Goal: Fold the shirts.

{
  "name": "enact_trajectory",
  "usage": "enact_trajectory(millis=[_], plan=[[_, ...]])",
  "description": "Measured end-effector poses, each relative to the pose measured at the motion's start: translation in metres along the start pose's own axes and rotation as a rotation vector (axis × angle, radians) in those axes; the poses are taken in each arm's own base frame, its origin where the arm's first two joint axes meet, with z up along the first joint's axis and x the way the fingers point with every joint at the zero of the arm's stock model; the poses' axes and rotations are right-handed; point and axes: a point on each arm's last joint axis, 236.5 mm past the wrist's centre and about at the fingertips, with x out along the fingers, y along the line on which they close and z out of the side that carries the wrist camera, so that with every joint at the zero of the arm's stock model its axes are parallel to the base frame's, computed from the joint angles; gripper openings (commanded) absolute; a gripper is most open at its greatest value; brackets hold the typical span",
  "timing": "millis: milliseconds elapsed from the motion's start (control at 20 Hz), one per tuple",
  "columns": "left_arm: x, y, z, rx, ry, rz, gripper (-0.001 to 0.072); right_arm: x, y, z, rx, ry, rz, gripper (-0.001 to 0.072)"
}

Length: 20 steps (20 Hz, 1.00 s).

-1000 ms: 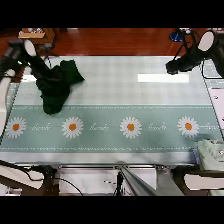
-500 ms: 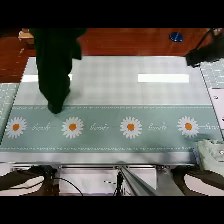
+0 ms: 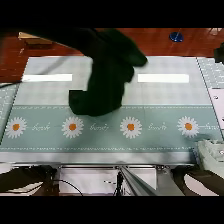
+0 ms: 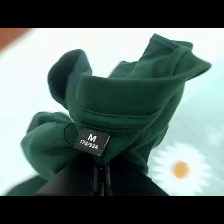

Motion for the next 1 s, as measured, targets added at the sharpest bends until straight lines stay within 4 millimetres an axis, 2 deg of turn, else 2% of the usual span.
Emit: enact_trajectory(millis=[50, 100, 150, 200, 250, 350, 450, 500, 600, 700, 800, 900, 1000], plan=[[0.025, -0.019, -0.006, 0.008, 0.040, -0.053, 0.0037, -0.001, -0.001, 0.000, -0.001, 0.000, -0.005, 0.0415], [0.050, -0.041, -0.014, 0.015, 0.078, -0.113, 0.0151, -0.002, -0.002, -0.001, -0.003, 0.000, -0.006, 0.0415], [0.072, -0.060, -0.020, 0.024, 0.104, -0.165, 0.0394, -0.002, -0.003, -0.001, -0.005, -0.001, -0.010, 0.0414], [0.096, -0.076, -0.028, 0.038, 0.134, -0.203, 0.0595, -0.002, -0.005, -0.001, -0.008, 0.000, -0.015, 0.0414], [0.113, -0.087, -0.037, 0.045, 0.167, -0.232, 0.0672, -0.002, -0.006, -0.002, -0.009, 0.001, -0.017, 0.0415], [0.132, -0.085, -0.044, 0.050, 0.189, -0.230, 0.0672, -0.001, -0.014, -0.005, 0.005, 0.010, -0.029, 0.0416], [0.130, -0.054, -0.053, 0.049, 0.235, -0.171, 0.0672, 0.003, -0.025, -0.012, 0.048, 0.026, -0.027, 0.0430], [0.122, -0.026, -0.057, 0.034, 0.259, -0.119, 0.0672, 0.008, -0.029, -0.017, 0.079, 0.037, -0.014, 0.0459], [0.095, 0.034, -0.071, -0.046, 0.308, -0.035, 0.0672, 0.022, -0.033, -0.032, 0.151, 0.077, 0.034, 0.0522], [0.063, 0.088, -0.091, -0.183, 0.339, 0.006, 0.0672, 0.041, -0.031, -0.053, 0.235, 0.131, 0.106, 0.0523], [0.035, 0.128, -0.118, -0.339, 0.359, 0.011, 0.0672, 0.062, -0.021, -0.081, 0.310, 0.199, 0.189, 0.0523], [0.017, 0.151, -0.155, -0.492, 0.392, -0.022, 0.0673, 0.083, -0.004, -0.109, 0.367, 0.264, 0.269, 0.0523], [0.009, 0.160, -0.196, -0.614, 0.431, -0.066, 0.0673, 0.099, 0.017, -0.137, 0.401, 0.326, 0.341, 0.0523]])
